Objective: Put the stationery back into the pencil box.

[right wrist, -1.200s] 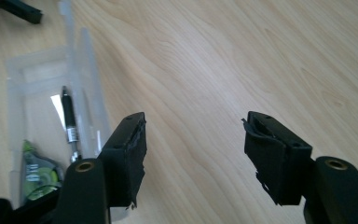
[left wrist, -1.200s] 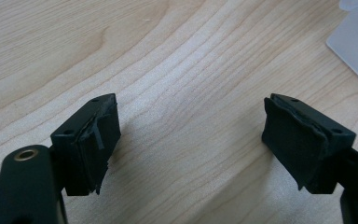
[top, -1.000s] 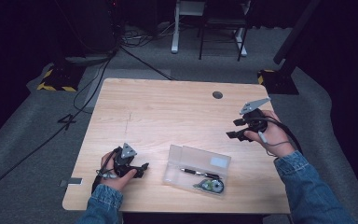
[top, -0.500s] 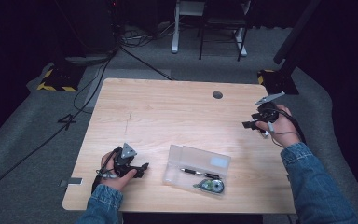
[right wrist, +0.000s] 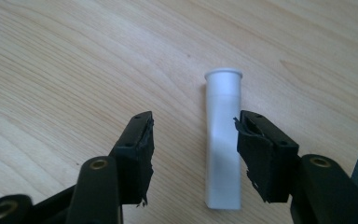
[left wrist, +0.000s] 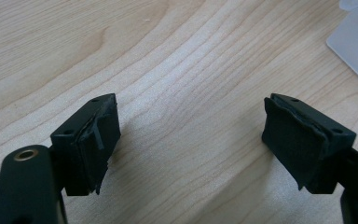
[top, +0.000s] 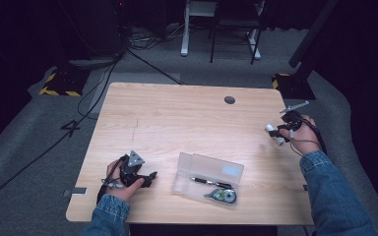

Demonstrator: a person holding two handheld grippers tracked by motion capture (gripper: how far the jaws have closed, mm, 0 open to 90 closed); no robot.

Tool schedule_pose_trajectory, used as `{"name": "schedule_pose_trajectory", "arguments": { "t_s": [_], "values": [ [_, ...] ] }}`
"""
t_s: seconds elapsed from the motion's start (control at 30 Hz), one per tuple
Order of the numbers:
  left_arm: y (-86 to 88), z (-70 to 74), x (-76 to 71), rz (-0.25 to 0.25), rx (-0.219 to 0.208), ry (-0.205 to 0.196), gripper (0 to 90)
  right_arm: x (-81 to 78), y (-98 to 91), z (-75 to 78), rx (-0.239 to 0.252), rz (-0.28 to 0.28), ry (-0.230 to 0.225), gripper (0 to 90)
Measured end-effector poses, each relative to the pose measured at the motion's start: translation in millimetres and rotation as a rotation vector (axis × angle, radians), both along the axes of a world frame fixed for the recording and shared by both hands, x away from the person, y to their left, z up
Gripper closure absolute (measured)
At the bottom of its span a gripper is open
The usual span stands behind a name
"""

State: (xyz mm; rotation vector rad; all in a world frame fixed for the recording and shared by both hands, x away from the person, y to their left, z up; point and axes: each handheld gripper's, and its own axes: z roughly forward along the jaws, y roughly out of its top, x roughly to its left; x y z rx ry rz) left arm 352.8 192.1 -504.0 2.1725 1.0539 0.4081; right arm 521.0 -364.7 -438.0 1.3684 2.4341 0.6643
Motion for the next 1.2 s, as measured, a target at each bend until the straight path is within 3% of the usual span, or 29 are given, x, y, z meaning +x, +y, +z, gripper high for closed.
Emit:
{"name": "schedule_pose_trajectory", "arguments": {
  "t_s": [0.27, 0.7, 0.8, 1.2],
  "values": [
    [0.0, 0.0, 0.0, 0.0, 0.0, 0.0, 19.0, -0.1, -9.8, -15.9, -0.002, -0.031, 0.029, 51.3],
    [0.0, 0.0, 0.0, 0.0, 0.0, 0.0, 18.9, 3.2, -16.1, -31.6, -0.044, -0.048, 0.073, 61.1],
    [0.0, 0.0, 0.0, 0.0, 0.0, 0.0, 18.9, 2.7, -16.2, -31.3, -0.036, -0.049, 0.074, 70.1],
    [0.0, 0.0, 0.1, -0.001, 0.0, -0.001, 19.0, 2.2, -15.1, -31.3, -0.045, -0.056, 0.06, 71.2]
  ]
}}
